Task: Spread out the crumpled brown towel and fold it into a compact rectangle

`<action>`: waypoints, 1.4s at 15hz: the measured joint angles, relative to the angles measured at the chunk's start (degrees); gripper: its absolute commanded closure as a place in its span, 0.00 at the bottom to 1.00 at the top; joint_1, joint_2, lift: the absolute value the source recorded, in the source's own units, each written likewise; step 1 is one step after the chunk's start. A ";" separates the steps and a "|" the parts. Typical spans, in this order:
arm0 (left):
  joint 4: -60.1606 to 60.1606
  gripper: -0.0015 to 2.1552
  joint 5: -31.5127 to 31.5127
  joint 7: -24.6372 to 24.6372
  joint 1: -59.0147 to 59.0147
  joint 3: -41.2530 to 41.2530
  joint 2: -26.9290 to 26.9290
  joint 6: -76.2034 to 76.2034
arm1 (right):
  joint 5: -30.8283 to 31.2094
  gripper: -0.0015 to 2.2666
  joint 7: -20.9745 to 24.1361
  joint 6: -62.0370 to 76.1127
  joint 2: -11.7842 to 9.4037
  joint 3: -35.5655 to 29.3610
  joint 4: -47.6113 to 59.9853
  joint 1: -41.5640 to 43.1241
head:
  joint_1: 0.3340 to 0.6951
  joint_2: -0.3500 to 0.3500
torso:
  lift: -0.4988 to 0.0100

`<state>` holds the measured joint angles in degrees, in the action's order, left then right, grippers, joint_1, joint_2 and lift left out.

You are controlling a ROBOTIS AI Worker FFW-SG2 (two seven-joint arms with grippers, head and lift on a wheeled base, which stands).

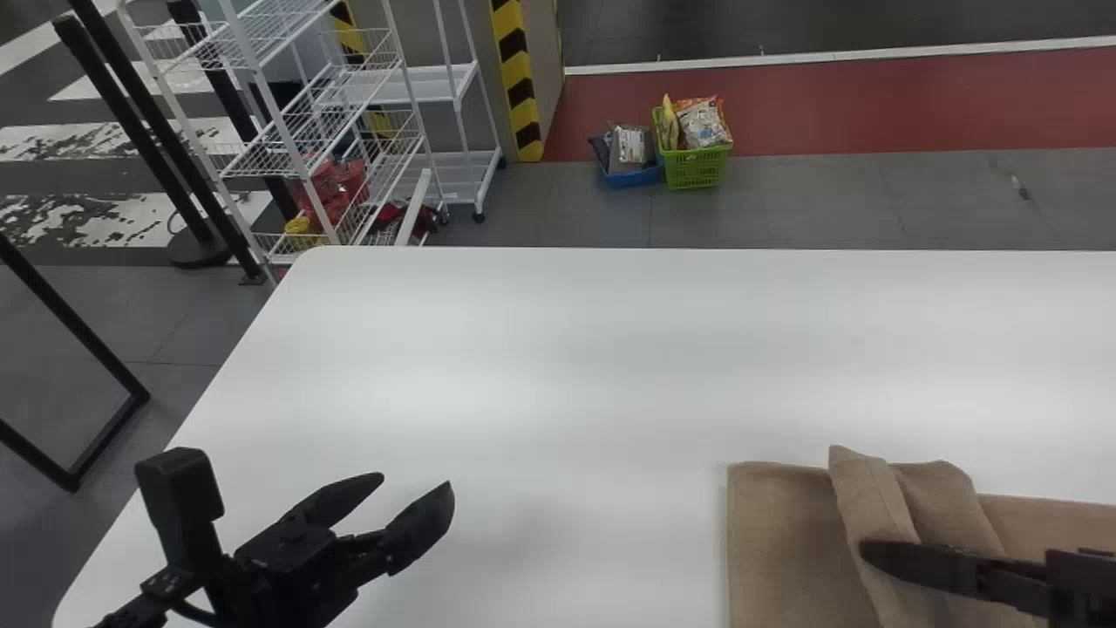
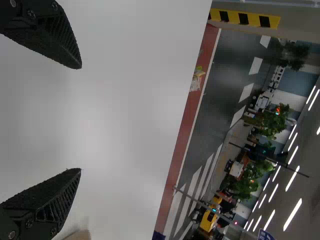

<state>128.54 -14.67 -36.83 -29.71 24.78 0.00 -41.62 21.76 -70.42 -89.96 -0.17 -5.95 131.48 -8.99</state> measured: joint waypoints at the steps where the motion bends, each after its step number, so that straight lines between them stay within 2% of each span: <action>1: -0.02 0.04 0.00 -0.05 -0.02 0.03 0.00 0.00 | -0.10 0.49 0.46 0.00 0.10 0.58 -0.28 0.38 | 1.00 0.82 | 0.73; 9: -0.44 0.04 -0.10 -0.39 -0.09 0.33 0.00 0.16 | -0.73 0.49 4.03 0.00 0.17 6.01 -2.54 1.82 | 1.00 0.89 | 0.73; 14: -0.86 0.04 -0.28 -0.70 -0.09 0.69 0.00 0.56 | -1.19 0.49 7.79 0.73 0.17 7.65 -4.26 2.55 | 1.00 0.90 | 0.73; 15: -1.02 0.04 -0.32 -0.71 -0.09 0.73 0.00 0.87 | -1.20 0.45 8.49 1.11 0.17 7.96 -4.76 2.61 | 1.00 0.90 | 0.73; 16: -1.20 0.04 -0.37 -0.70 -0.09 0.77 0.00 1.13 | -1.29 0.32 9.07 1.95 0.17 8.40 -5.37 2.66 | 1.00 0.91 | 0.73; 17: -1.30 0.04 -0.42 -0.70 -0.09 0.79 0.00 1.29 | -1.46 0.14 9.26 2.94 0.17 8.89 -6.01 2.69 | 1.00 0.91 | 0.73; 18: -1.34 0.04 -0.44 -0.70 -0.09 0.79 0.00 1.37 | -1.90 0.07 9.28 4.29 0.17 9.34 -6.67 2.73 | 1.00 0.92 | 0.73; 21: -1.36 0.04 -0.45 -0.70 -0.09 0.86 0.00 1.41 | -5.42 0.05 10.50 7.81 0.17 9.70 -7.86 2.58 | 1.00 0.95 | 0.73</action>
<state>127.18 -15.12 -37.53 -29.79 25.64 0.00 -40.21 16.34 -59.92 -82.15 0.00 3.75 123.62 -6.42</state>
